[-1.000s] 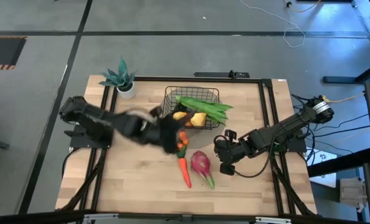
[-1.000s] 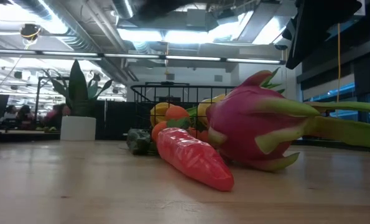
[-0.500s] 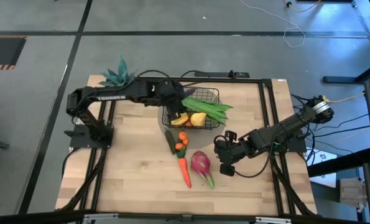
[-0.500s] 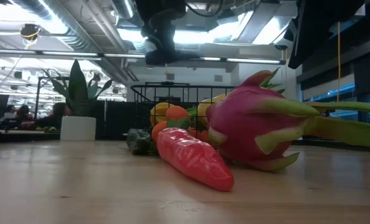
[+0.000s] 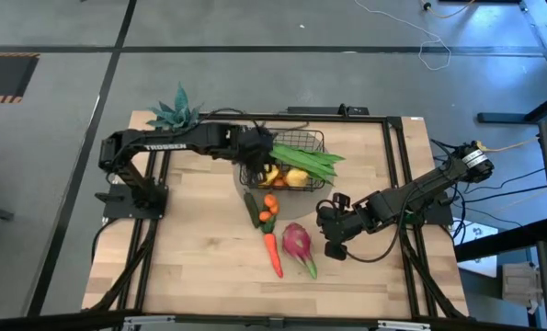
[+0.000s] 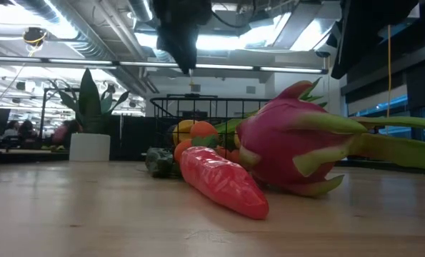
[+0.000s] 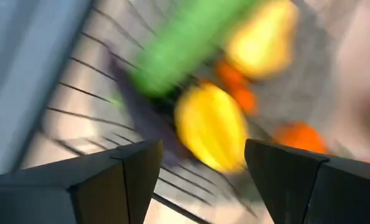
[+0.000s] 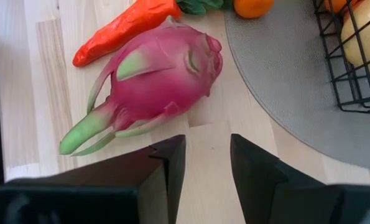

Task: Build produce basket
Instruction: Put the green chili pepper into the wire basket

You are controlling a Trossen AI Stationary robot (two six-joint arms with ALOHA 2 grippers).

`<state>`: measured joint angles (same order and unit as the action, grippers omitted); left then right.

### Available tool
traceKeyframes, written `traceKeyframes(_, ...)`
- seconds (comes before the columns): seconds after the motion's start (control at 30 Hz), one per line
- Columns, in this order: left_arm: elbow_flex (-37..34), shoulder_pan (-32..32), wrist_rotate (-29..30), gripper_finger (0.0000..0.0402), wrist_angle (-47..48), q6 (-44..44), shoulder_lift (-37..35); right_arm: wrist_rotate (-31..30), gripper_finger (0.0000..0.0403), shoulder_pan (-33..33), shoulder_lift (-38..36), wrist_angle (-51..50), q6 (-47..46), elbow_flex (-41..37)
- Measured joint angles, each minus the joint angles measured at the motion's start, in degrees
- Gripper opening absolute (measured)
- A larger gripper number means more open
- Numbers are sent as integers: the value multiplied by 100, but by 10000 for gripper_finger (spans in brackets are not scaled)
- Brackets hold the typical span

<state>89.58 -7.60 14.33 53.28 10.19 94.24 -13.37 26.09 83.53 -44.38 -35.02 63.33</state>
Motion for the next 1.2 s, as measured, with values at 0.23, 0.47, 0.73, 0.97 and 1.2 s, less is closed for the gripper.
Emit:
traceKeyframes(0.23,-247,874,-1083,221,668,143,111,2,116,4,0,-17,-89,0)
traceKeyframes(0.47,-1044,1853,-374,221,-375,290,96,4,116,7,-1,-7,-95,0)
traceKeyframes(0.73,-2046,2449,778,221,-674,-1865,94,10,116,9,-2,-35,-97,0)
traceKeyframes(0.97,-2857,2346,1148,221,-1968,-3022,94,9,116,9,-2,-35,-97,0)
traceKeyframes(1.2,-2876,2154,1117,221,-2981,-3781,92,11,116,9,-2,-39,-162,0)
